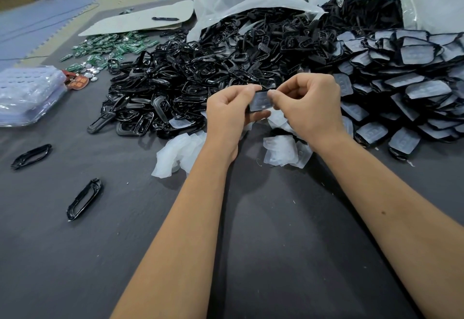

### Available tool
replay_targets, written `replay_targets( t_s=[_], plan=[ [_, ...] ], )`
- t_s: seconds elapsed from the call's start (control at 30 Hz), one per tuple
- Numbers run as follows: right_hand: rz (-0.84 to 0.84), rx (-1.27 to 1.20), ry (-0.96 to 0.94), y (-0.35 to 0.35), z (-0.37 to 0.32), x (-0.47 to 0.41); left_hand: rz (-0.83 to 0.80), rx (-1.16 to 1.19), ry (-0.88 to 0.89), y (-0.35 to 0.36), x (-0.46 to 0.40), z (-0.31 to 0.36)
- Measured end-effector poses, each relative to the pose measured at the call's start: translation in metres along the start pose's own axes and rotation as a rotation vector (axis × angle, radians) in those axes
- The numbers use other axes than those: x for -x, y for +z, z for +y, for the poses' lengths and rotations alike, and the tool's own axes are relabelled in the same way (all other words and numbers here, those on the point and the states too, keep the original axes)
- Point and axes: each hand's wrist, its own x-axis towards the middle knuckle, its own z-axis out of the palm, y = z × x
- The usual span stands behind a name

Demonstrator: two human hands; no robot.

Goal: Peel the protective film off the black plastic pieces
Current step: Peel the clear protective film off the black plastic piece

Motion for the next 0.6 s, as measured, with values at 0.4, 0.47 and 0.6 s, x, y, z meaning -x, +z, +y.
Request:
replay_targets(
  t_s=[0.4, 0.47, 0.6],
  plan=[
    [0.021, 0.019, -0.016, 0.0004, -0.0006, 0.0002, -0.004, -0.088, 0.057, 0.0018, 0.0023, -0.0007],
    [0.023, 0.017, -0.012, 0.0007, -0.0006, 0.0004, -0.004, -0.091, 0.058, 0.0017, 0.0018, -0.0012],
    [0.02, 0.014, -0.004, 0.0013, 0.001, 0.0004, -0.001, -0.104, 0.057, 0.0011, 0.0013, -0.0024]
  ],
)
